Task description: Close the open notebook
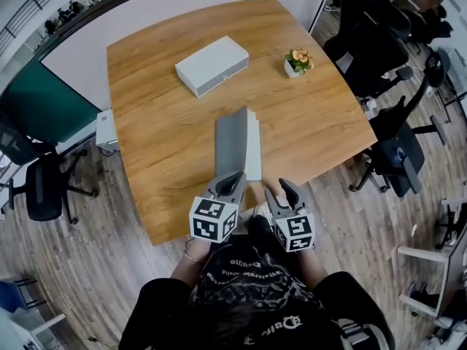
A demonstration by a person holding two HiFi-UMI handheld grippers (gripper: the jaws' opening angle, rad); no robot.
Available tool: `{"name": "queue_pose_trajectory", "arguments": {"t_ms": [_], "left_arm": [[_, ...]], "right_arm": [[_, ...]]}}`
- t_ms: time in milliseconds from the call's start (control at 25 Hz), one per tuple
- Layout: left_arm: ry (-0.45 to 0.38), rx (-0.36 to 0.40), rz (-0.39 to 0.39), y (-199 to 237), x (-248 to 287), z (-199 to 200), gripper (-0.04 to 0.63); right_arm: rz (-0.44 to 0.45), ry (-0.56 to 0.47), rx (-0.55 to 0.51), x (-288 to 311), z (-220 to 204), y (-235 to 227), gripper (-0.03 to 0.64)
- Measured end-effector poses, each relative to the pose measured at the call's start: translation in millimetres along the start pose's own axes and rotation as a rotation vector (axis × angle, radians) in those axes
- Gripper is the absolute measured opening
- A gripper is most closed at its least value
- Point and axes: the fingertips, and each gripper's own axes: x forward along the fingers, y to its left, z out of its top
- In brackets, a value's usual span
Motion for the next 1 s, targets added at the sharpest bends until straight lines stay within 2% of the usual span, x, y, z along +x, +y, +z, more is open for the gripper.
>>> {"name": "queue_pose_trajectory", "arguments": {"t_ms": [400, 1000], "left_arm": [[0.057, -0.014, 0.008, -10.5, 28.4, -16.7, 0.028], [0.189, -0.021, 0.012, -16.8, 68.6, -53.6, 0.028]], "right_arm": [[0.009, 0.014, -0.008, -1.0, -3.8, -24.7, 0.175], [-0.003, 0.027, -0.013, -8.3, -11.3, -46.8, 0.175]]}}
